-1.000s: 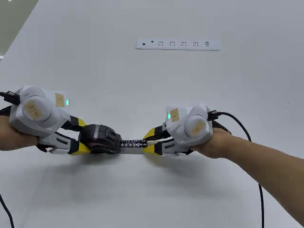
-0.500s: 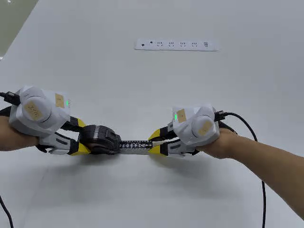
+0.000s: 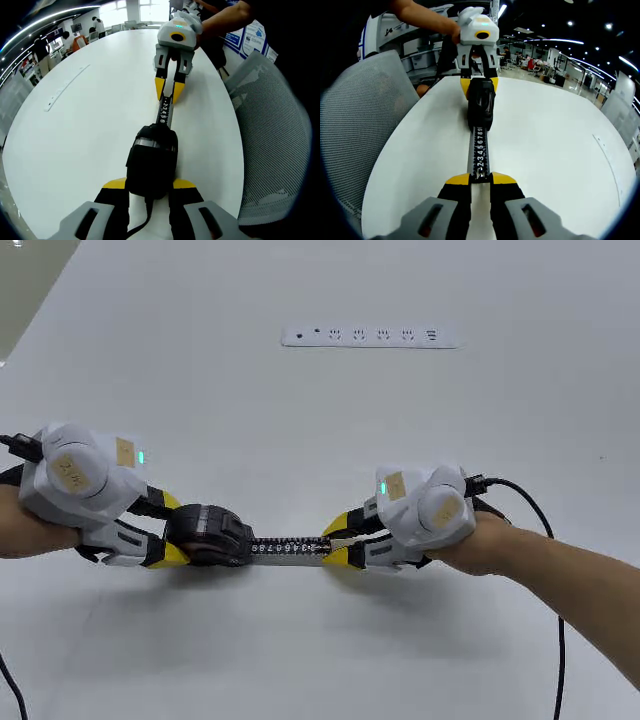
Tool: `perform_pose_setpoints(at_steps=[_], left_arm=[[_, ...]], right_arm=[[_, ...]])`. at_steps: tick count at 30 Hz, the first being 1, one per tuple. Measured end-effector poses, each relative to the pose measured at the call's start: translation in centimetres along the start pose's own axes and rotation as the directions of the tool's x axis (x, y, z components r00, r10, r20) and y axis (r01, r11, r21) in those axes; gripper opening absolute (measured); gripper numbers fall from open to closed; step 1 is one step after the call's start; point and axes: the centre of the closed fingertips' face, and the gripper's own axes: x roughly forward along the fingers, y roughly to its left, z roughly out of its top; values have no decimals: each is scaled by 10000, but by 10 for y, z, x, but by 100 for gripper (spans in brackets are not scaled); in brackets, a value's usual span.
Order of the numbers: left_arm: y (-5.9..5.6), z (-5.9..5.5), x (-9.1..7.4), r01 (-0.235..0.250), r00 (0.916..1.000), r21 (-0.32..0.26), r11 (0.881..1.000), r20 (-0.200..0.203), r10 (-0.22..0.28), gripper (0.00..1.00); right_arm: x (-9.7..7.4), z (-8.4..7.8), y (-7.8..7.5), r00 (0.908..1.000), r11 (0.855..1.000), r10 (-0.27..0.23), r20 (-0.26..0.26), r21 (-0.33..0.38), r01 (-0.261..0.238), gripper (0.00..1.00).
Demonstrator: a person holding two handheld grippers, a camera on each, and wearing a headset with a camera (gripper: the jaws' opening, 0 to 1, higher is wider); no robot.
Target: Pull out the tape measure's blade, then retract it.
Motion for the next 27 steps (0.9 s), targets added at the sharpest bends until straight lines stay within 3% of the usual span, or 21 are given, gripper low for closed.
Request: perform_pose_setpoints(at_steps=[27], left_arm=[[0,0,0,22,10000,-77,10000,-22,-22,27]], right_arm=[[-27,-21,-2,9998,10000,-38,-171,-88,37,11]])
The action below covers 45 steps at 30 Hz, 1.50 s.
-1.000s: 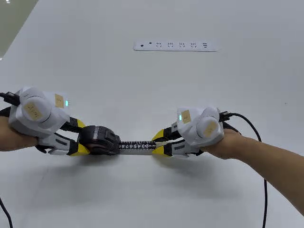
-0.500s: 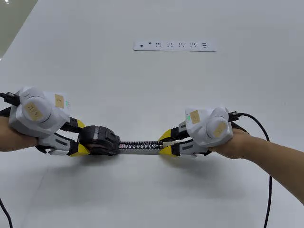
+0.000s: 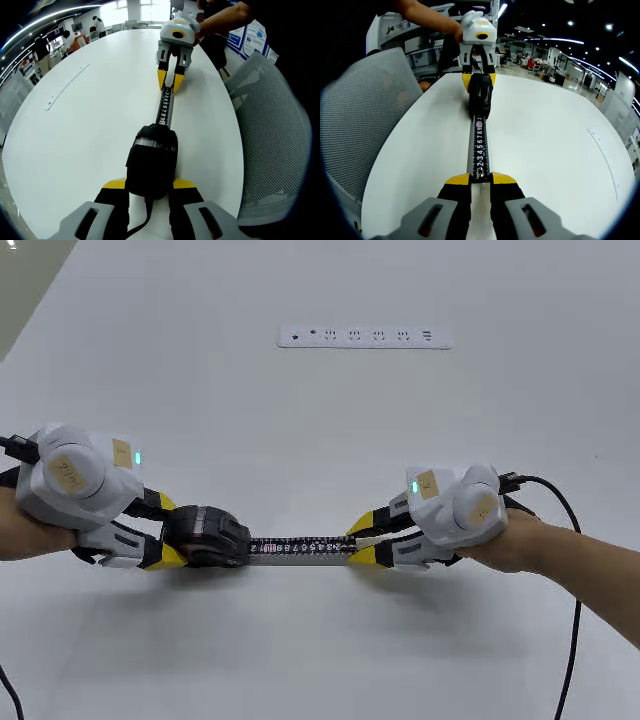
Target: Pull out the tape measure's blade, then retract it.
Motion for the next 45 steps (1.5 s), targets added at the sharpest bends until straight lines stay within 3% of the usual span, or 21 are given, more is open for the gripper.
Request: perform_pose_setpoints(at_steps=[45], left_arm=[[1,1,1,94,9999,16,10000,-69,-94,27]], right_arm=[[-49,-49,-3,9954,9999,-130,-944,20,132,11]])
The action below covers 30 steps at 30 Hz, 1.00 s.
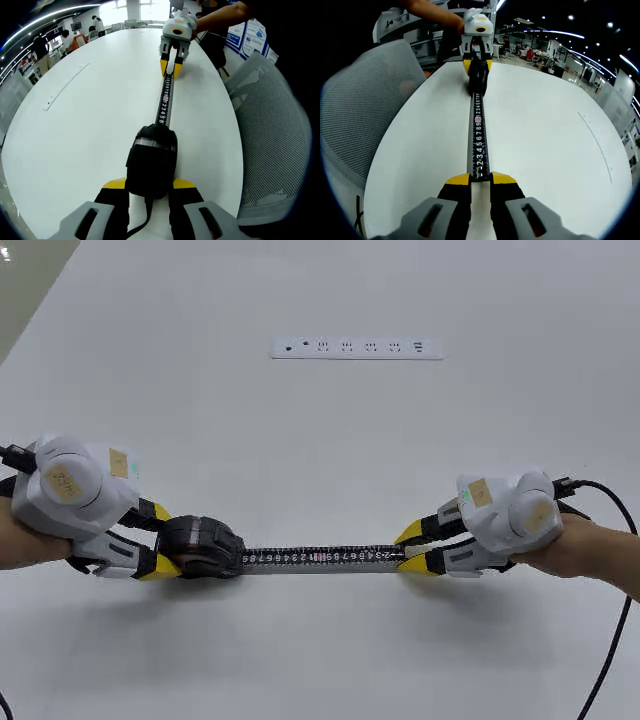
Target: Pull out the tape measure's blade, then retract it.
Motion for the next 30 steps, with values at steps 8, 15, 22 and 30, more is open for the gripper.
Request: perform_pose_setpoints(at_steps=[8,15,22,30], left_arm=[[0,0,0,41,10000,-1,10000,-26,-41,27],[0,0,0,76,10000,-31,10000,-15,-76,27],[0,0,0,84,10000,-41,10000,-32,-84,27],[-1,1,-1,185,9998,-185,9997,-73,-186,28]], right_arm=[[-9,-8,-1,9998,10000,-8,-204,-8,8,11],[-14,-16,-1,9993,10000,-42,-361,8,42,11],[-20,-18,1,9988,9999,-100,-482,30,102,11],[-25,-21,4,9983,9999,-124,-575,85,129,11]])
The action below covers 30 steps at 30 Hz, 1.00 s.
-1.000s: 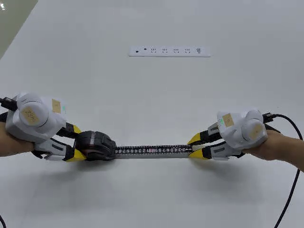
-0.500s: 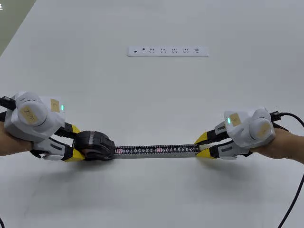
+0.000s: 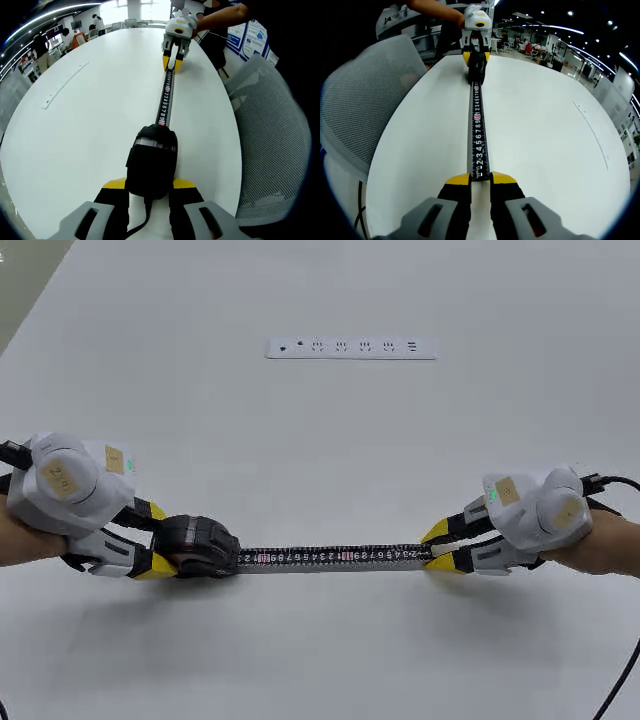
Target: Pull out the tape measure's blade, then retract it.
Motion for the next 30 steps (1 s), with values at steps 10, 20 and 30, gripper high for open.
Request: perform_pose_setpoints(at_steps=[10,20,30], left_arm=[[-1,1,2,144,9990,221,9997,-431,-134,29],[-1,1,3,371,9983,70,9993,-447,-367,30],[-4,-3,-1,379,9985,-3,9993,-383,-379,34]], right_arm=[[1,-1,3,9997,9997,174,-150,158,-171,13],[2,-1,2,9992,9998,137,-386,116,-133,14],[-5,-10,-3,9973,10000,-97,-726,7,98,19]])
